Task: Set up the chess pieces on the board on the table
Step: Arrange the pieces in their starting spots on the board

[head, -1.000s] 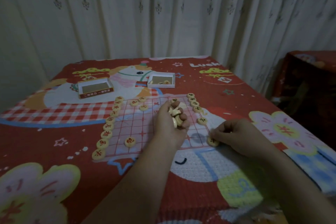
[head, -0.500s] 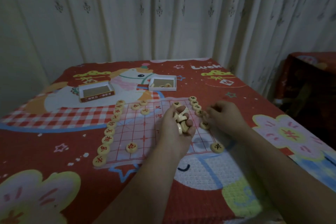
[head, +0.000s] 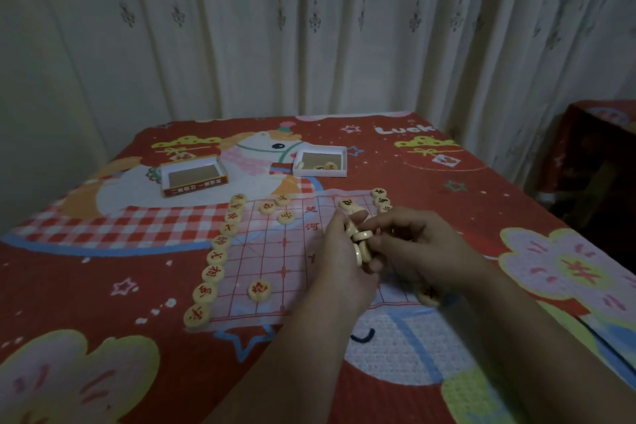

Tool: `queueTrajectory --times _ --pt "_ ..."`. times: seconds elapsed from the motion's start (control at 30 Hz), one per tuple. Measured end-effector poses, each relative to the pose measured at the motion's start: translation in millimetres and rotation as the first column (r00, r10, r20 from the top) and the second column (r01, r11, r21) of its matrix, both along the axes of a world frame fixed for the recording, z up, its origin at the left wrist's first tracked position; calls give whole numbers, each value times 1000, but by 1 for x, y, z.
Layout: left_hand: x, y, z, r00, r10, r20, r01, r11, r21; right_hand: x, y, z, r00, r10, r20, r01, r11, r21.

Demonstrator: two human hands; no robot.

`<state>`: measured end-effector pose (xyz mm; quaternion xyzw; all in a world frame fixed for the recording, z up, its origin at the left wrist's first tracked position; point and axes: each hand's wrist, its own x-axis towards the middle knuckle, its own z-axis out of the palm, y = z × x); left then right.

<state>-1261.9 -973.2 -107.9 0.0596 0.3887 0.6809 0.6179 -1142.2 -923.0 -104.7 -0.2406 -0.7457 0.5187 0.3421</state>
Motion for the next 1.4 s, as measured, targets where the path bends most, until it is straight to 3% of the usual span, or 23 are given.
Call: queueTrajectory --times 0.53,0.7,0.93,1.03,1.1,1.27,1.4 --pt "3 0 -1 999 -21 -30 21 1000 -21 -3 2 -2 993 -59 100 63 997 -37" --pt "4 3 -3 998 -12 -56 10 1000 -24 -6 3 -1 972 -181 153 167 981 96" --pt "3 3 -4 999 -9 -39 9 1000 5 -7 -3 3 971 -233 55 236 970 -62" --pt "3 2 -3 1000 -11 -24 11 1000 21 -8 -9 9 967 -251 -45 237 950 -202" --pt "3 2 -2 1000 1 -14 0 1000 21 -7 -9 13 945 -313 -98 277 922 -271" --pt "3 0 -2 1000 6 -28 -6 1000 1 7 17 6 828 -561 -15 556 823 -119" --pt "3 0 -2 999 1 -35 -1 1000 3 16 27 0 766 -642 44 642 760 -103"
